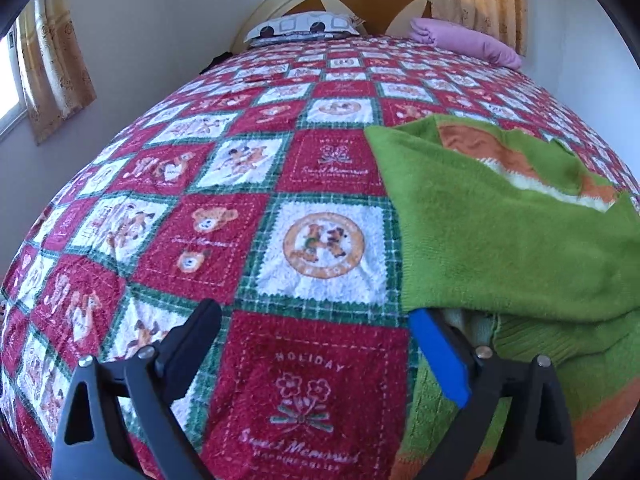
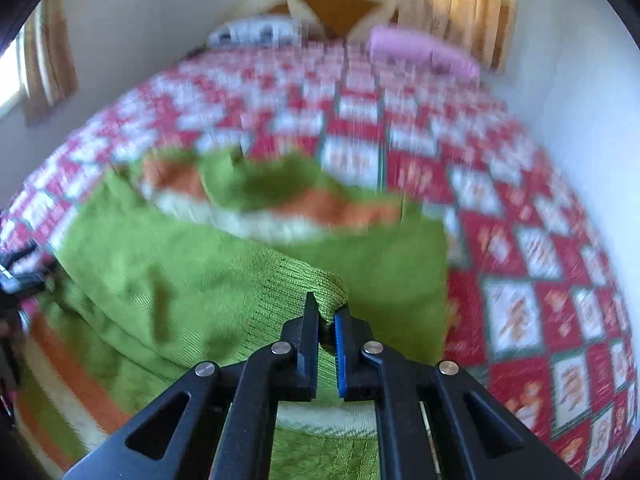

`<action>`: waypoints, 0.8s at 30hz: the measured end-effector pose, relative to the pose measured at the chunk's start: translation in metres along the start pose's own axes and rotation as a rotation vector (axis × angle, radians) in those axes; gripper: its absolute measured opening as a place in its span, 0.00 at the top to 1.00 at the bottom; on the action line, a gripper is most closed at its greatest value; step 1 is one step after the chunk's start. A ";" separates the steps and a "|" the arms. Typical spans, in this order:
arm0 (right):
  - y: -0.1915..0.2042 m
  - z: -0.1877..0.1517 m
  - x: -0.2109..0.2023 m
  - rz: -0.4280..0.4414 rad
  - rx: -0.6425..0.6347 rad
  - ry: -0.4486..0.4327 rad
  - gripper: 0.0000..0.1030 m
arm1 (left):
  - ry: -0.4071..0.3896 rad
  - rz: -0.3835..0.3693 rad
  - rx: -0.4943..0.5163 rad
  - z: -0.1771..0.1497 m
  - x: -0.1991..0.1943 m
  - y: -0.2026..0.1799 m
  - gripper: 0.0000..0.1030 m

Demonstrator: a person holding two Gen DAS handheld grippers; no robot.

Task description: Fold small clothes

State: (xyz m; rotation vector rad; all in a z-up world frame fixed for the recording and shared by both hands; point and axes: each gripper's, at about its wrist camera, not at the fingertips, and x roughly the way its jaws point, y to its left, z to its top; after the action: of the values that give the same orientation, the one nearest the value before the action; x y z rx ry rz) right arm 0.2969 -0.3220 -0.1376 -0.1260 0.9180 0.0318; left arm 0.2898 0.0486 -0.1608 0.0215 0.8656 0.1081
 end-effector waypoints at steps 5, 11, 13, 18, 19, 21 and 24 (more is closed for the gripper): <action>-0.029 -0.019 -0.010 -0.030 0.093 -0.043 0.59 | -0.127 0.023 -0.016 0.005 -0.037 0.011 0.04; -0.002 -0.010 -0.047 0.117 0.036 -0.183 0.58 | -0.150 0.009 -0.020 0.035 -0.036 -0.008 0.00; 0.014 -0.007 -0.039 0.204 0.013 -0.156 0.58 | -0.123 0.007 0.006 0.035 -0.026 -0.023 0.00; 0.021 -0.026 0.007 0.196 0.012 -0.029 0.58 | -0.035 0.068 0.052 0.025 0.005 -0.039 0.00; 0.019 -0.033 0.007 0.191 -0.010 -0.050 0.59 | -0.010 0.054 0.057 0.021 0.011 -0.037 0.00; 0.019 -0.039 0.003 0.172 -0.037 -0.061 0.59 | 0.008 0.030 0.056 0.017 0.015 -0.034 0.00; 0.019 -0.040 -0.003 0.127 -0.050 -0.055 0.59 | 0.017 0.008 0.039 0.016 0.016 -0.031 0.00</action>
State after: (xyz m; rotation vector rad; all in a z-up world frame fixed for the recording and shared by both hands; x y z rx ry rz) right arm 0.2616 -0.3079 -0.1614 -0.1123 0.8698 0.1753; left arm 0.3147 0.0201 -0.1644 0.0604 0.8843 0.0988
